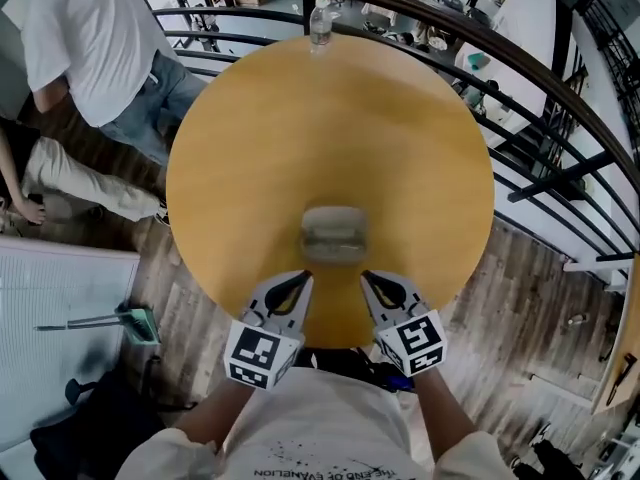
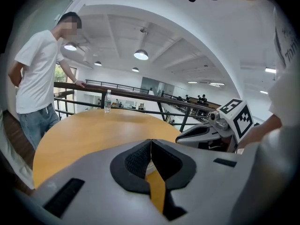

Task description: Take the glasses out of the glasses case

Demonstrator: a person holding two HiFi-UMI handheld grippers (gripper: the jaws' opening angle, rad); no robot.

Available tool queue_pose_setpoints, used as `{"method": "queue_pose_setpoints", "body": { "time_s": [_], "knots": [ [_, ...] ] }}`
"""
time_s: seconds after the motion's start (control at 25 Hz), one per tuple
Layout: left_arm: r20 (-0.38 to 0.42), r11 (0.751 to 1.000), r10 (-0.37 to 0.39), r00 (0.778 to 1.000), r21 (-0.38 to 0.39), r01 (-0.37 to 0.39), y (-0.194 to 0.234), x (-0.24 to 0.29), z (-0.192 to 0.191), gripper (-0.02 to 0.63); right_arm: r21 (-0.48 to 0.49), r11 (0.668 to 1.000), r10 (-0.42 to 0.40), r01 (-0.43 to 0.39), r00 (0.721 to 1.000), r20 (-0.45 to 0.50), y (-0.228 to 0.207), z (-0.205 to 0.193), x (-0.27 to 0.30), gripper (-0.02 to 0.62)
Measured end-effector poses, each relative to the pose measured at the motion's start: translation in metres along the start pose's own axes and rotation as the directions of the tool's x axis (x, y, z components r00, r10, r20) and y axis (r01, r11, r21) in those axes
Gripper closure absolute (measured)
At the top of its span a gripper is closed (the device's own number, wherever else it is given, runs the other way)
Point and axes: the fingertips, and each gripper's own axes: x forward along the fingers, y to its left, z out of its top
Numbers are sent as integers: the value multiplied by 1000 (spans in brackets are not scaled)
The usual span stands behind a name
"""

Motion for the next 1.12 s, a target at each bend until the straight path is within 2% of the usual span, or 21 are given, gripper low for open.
{"method": "queue_pose_setpoints", "body": {
  "time_s": [0.36, 0.64, 1.0, 1.12],
  "knots": [
    [-37, 1000, -11, 999, -14, 10, 22, 25, -15, 581, -100, 993, 50, -60, 993, -105, -14, -23, 49, 571],
    [-56, 999, -13, 998, -47, 11, 34, 43, -27, 581, -139, 985, 80, -107, 979, -186, -31, -51, 85, 569],
    [-85, 997, -21, 996, -78, 14, 41, 52, -44, 581, -244, 952, 111, -183, 953, -282, -45, -80, 110, 568],
    [-97, 996, -19, 995, -89, 11, 42, 52, -42, 581, -272, 936, 126, -222, 936, -329, -49, -83, 114, 568]
  ]
}}
